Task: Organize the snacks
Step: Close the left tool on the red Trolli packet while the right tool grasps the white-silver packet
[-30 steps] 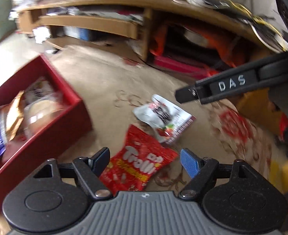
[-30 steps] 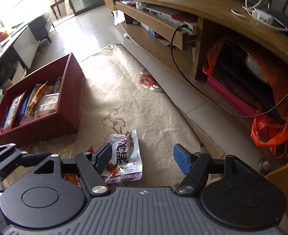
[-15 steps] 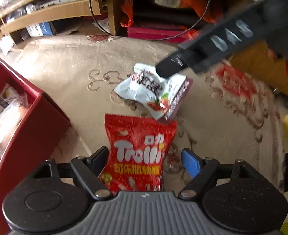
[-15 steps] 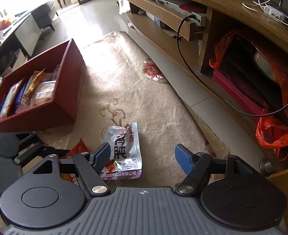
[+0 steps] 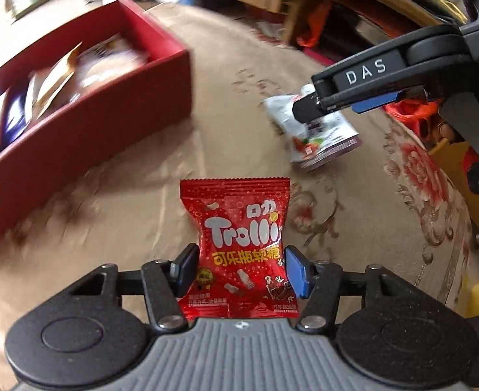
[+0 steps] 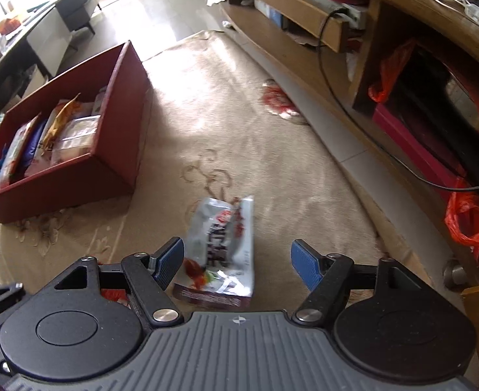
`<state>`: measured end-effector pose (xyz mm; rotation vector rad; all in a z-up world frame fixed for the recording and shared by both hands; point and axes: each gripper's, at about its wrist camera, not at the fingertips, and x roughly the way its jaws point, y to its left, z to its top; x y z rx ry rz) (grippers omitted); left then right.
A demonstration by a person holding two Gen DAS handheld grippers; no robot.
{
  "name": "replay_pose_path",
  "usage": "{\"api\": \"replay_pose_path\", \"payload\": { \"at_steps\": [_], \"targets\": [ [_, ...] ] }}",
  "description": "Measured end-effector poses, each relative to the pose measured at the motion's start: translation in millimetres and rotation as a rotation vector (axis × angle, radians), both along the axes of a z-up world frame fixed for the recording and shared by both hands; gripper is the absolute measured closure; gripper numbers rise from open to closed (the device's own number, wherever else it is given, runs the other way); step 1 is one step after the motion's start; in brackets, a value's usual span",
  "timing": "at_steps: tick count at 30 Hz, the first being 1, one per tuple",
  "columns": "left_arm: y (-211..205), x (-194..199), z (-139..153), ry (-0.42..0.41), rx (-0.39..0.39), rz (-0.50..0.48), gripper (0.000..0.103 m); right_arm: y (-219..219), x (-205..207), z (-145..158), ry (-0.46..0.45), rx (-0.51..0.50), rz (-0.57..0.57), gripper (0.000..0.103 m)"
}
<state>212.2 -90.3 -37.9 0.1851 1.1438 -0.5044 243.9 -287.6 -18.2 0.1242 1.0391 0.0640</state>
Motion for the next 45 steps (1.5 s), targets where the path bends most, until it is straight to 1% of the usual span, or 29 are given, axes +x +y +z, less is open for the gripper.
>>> {"api": "replay_pose_path", "payload": {
  "at_steps": [3,4,5,7,11,13,16,18,19,21,23,24,25,28,29,31,33,35,37,38,39,40,45],
  "targets": [
    [3.9,-5.0,-0.6,0.005,0.01,0.031,0.051,15.1,4.0,-4.7,0.015,-0.017,0.032,0.025],
    [6.7,-6.3,0.2,0.004,0.019,0.039,0.048,20.6,5.1,-6.5,0.018,-0.028,0.042,0.025],
    [7.0,-7.0,-0.5,0.006,0.026,0.045,0.046,26.0,6.0,-8.3,0.02,-0.042,0.052,0.025],
    [5.8,-7.2,-1.9,0.003,0.03,0.046,0.035,33.8,8.2,-11.9,0.023,-0.075,0.063,0.025],
    [0.1,-6.1,-5.4,-0.004,0.036,0.047,0.026,39.9,11.3,-17.2,0.032,-0.11,0.065,0.025],
    [-3.1,-5.5,-7.8,-0.008,0.049,0.035,0.02,40.6,11.6,-20.3,0.033,-0.116,0.065,0.022],
    [-8.5,-7.7,-11.3,-0.036,0.092,0.006,0.017,46.0,9.9,-22.8,0.023,-0.136,0.078,0.017],
    [-12.4,-10.6,-13.2,-0.054,0.116,-0.015,0.015,49.9,9.5,-24.9,0.027,-0.149,0.096,0.011],
    [-12.1,-11.0,-13.6,-0.058,0.115,-0.012,0.014,51.5,9.2,-25.7,0.029,-0.153,0.093,0.01],
    [-9.4,-10.4,-14.0,-0.056,0.099,-0.006,0.013,49.4,10.4,-27.1,0.038,-0.134,0.087,0.001],
    [-11.1,-13.1,-15.0,-0.058,0.094,-0.018,0.007,46.1,12.5,-29.2,0.062,-0.114,0.096,0.0],
    [-11.4,-15.0,-16.5,-0.061,0.091,-0.03,0.002,46.0,12.3,-29.2,0.066,-0.121,0.112,0.0],
    [-12.7,-17.2,-18.3,-0.073,0.095,-0.039,0.002,47.0,12.4,-29.5,0.069,-0.132,0.125,0.0],
    [-11.3,-21.0,-18.2,-0.083,0.083,-0.031,0.002,50.3,10.3,-31.8,0.068,-0.168,0.135,0.001],
    [-10.8,-21.4,-17.6,-0.082,0.08,-0.028,0.002,51.8,9.2,-31.2,0.066,-0.182,0.141,0.003],
    [-9.4,-22.0,-16.7,-0.083,0.065,0.0,0.004,49.5,6.8,-27.6,0.058,-0.184,0.132,0.012],
    [-10.8,-22.9,-16.0,-0.088,0.081,0.009,0.006,46.1,3.2,-20.8,0.038,-0.178,0.124,0.038],
    [-10.0,-22.9,-13.5,-0.086,0.086,0.027,0.012,42.0,-0.4,-16.9,0.035,-0.178,0.113,0.039],
    [-6.4,-22.5,-9.5,-0.084,0.089,0.053,0.025,38.9,-3.6,-18.0,0.036,-0.183,0.11,0.04],
    [-3.5,-22.5,-7.6,-0.08,0.085,0.067,0.028,38.5,-5.7,-17.1,0.035,-0.189,0.111,0.041],
    [-0.1,-23.5,-5.9,-0.079,0.083,0.082,0.038,38.5,-8.6,-15.9,0.034,-0.19,0.113,0.042],
    [3.0,-24.8,-4.8,-0.078,0.084,0.095,0.043,37.9,-11.4,-14.6,0.034,-0.184,0.113,0.042],
    [17.7,-36.1,-1.6,-0.062,0.08,0.152,0.05,43.1,-26.8,-6.0,0.017,-0.165,0.115,0.043]
  ]
}}
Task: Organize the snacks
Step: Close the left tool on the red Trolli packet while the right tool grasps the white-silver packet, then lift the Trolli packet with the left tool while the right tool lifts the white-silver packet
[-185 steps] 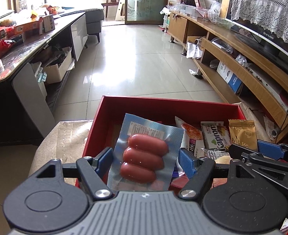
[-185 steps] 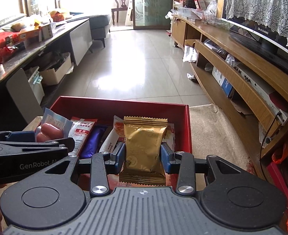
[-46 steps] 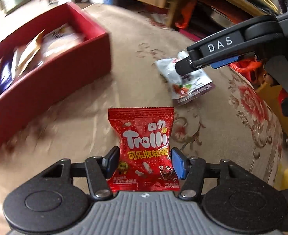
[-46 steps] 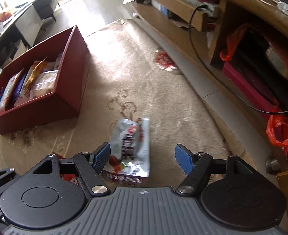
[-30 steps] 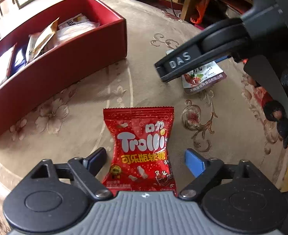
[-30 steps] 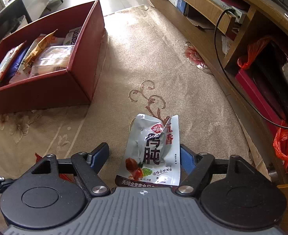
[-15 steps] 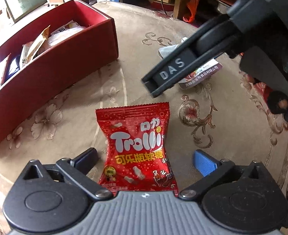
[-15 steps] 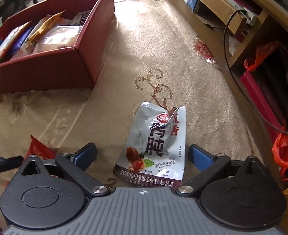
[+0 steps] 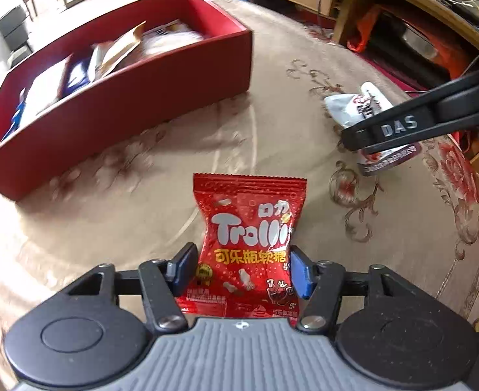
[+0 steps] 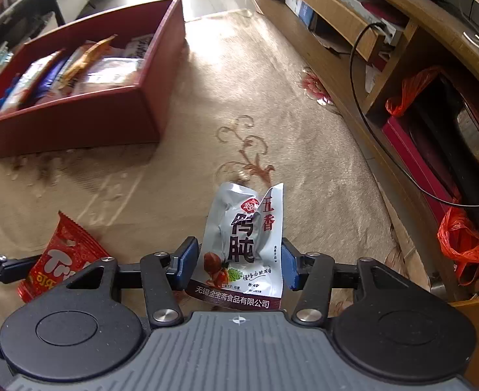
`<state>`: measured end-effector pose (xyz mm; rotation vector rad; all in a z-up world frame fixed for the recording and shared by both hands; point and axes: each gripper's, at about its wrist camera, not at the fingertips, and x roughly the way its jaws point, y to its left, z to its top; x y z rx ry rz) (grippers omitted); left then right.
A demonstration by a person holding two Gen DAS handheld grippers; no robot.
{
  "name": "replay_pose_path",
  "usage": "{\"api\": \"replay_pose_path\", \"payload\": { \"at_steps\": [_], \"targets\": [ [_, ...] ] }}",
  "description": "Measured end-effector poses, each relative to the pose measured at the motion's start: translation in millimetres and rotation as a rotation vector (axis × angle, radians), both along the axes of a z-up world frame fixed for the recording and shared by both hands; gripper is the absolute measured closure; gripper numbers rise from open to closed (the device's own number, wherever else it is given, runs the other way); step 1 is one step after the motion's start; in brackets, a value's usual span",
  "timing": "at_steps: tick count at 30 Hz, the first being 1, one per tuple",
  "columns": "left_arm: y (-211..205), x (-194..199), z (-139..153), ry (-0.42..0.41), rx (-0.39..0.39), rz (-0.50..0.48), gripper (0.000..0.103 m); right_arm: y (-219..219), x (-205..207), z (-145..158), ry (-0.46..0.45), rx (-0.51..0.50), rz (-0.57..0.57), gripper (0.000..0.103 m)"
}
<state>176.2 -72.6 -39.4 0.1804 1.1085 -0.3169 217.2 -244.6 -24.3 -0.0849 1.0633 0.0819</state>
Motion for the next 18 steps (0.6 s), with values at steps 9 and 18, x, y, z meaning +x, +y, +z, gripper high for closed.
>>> {"api": "replay_pose_path", "payload": {
  "at_steps": [9,18],
  "targets": [
    [21.4,-25.8,0.5,0.027,0.015,0.028,0.051,23.9,-40.6,-3.5,0.025,0.007,0.065,0.044],
    [38.9,-39.1,-0.2,0.026,0.023,0.039,0.05,47.0,-61.4,-22.1,0.07,-0.014,0.113,0.038]
  ]
}}
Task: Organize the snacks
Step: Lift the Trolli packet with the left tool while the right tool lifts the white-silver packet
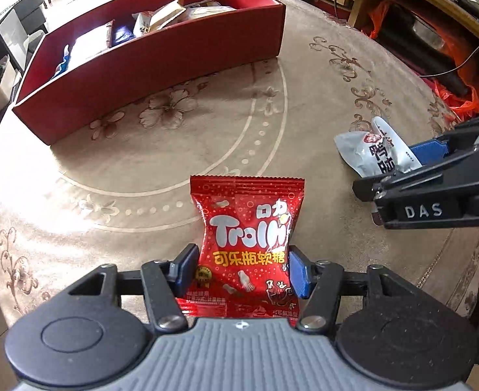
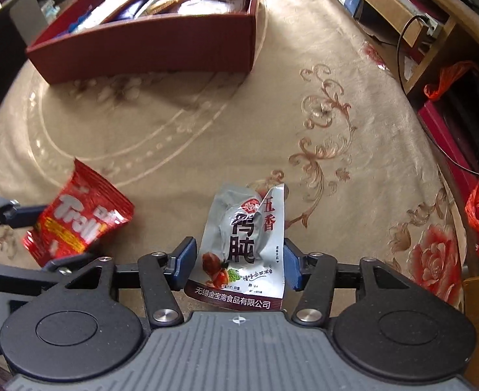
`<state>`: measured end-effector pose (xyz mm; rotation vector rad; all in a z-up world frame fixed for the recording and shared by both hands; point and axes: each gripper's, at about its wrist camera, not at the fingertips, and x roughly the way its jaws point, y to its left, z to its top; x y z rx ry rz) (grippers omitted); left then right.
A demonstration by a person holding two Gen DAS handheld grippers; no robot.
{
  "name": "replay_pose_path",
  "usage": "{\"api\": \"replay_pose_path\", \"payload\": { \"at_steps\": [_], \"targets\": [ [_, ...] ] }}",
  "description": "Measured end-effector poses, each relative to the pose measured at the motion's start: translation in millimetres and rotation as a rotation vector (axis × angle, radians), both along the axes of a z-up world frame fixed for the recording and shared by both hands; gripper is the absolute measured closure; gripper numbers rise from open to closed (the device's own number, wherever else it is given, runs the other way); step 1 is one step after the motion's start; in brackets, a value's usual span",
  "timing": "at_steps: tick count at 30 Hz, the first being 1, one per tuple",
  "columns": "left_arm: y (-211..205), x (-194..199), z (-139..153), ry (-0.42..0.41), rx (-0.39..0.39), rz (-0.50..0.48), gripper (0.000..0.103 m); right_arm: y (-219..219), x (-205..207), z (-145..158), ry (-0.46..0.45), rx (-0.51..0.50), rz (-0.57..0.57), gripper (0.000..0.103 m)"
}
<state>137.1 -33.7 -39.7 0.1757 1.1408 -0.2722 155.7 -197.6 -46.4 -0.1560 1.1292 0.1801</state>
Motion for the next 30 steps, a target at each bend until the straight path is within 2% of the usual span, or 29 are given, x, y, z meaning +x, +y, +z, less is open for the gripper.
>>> {"api": "replay_pose_path", "payload": {
  "at_steps": [2,3,5,8,13,16,18,20,23,26,28,30],
  "targets": [
    [-0.5,1.0,0.1,-0.002,0.005,0.0,0.049,-4.0,4.3,-0.4,0.003,0.014,-0.033,0.034],
    [-1.1,3.0,-0.8,-0.004,0.006,0.0,0.047,-7.0,7.2,0.8,0.005,0.034,-0.049,0.026],
    [-1.8,5.4,-1.3,-0.004,0.006,0.01,0.045,-13.4,11.1,5.4,-0.022,0.065,-0.079,0.019],
    [-4.4,7.8,-2.1,-0.003,0.011,0.012,0.041,-17.1,15.5,10.5,-0.042,0.092,-0.079,0.016],
    [-5.9,10.7,-5.1,-0.013,0.019,0.012,0.03,-9.2,17.5,-0.9,-0.014,0.053,-0.077,0.019],
    [-7.4,11.4,-6.5,-0.018,0.022,0.007,0.026,-6.0,14.7,-5.7,-0.007,0.027,-0.074,0.027],
    [-7.0,12.2,-7.9,-0.021,0.019,0.008,0.023,-6.1,12.8,-5.2,-0.02,0.003,-0.071,0.036],
    [-6.7,13.5,-8.7,-0.01,0.008,-0.002,0.021,-4.9,10.2,-4.3,-0.023,0.0,-0.07,0.039],
    [-6.6,12.7,-8.6,-0.012,0.011,-0.001,0.022,-4.0,8.0,-3.9,-0.029,-0.007,-0.063,0.041],
    [-3.7,11.1,-5.2,-0.014,0.014,0.015,0.035,-3.3,4.1,-2.4,-0.035,-0.017,-0.056,0.042],
    [0.0,10.9,-2.9,-0.007,0.005,0.031,0.049,-3.2,-1.0,-0.7,-0.043,-0.022,-0.051,0.042],
    [4.5,10.6,-1.3,0.0,-0.009,0.05,0.053,-2.6,-6.7,1.4,-0.05,-0.018,-0.059,0.043]
  ]
}}
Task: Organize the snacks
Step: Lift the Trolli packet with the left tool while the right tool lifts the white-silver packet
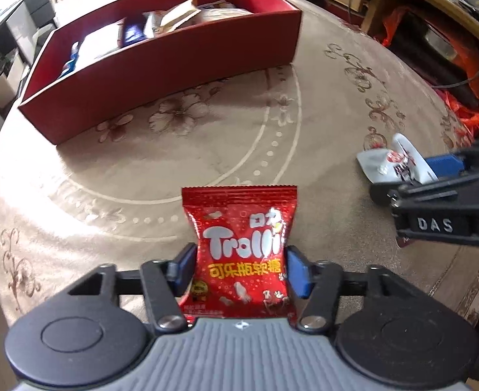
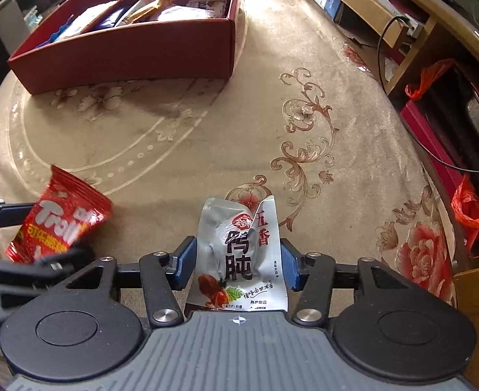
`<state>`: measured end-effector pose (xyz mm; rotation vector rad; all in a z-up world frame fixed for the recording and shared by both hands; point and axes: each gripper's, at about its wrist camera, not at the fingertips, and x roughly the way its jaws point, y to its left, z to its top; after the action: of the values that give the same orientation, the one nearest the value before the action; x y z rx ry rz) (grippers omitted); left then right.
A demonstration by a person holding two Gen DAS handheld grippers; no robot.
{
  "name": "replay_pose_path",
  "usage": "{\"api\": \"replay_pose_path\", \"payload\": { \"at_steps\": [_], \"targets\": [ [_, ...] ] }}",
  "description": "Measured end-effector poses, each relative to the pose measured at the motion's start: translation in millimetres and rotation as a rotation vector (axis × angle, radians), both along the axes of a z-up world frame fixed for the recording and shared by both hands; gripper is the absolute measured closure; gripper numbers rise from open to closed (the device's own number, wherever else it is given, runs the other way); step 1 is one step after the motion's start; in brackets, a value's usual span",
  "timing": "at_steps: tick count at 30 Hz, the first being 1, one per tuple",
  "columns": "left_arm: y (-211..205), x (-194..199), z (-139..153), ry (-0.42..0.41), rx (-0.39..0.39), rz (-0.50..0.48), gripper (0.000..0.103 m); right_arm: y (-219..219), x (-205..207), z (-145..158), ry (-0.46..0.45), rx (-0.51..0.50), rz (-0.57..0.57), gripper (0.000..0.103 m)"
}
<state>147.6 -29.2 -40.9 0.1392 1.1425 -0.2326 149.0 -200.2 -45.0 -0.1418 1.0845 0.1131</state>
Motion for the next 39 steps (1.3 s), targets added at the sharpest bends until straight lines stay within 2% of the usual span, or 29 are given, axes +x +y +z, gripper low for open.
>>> {"api": "replay_pose_path", "payload": {
  "at_steps": [6,14,39],
  "targets": [
    [4.0,-5.7,2.7,0.02,-0.019,0.027,0.055,3.5,-5.0,7.1,-0.024,0.029,-0.017,0.043],
    [11.1,-15.5,14.1,-0.026,-0.035,0.056,0.055,21.2,-7.3,13.3,-0.044,0.032,0.004,0.043],
    [35.9,-10.6,21.0,-0.075,-0.001,0.106,0.055,66.6,10.7,17.0,-0.059,0.032,0.097,0.043]
  ]
}}
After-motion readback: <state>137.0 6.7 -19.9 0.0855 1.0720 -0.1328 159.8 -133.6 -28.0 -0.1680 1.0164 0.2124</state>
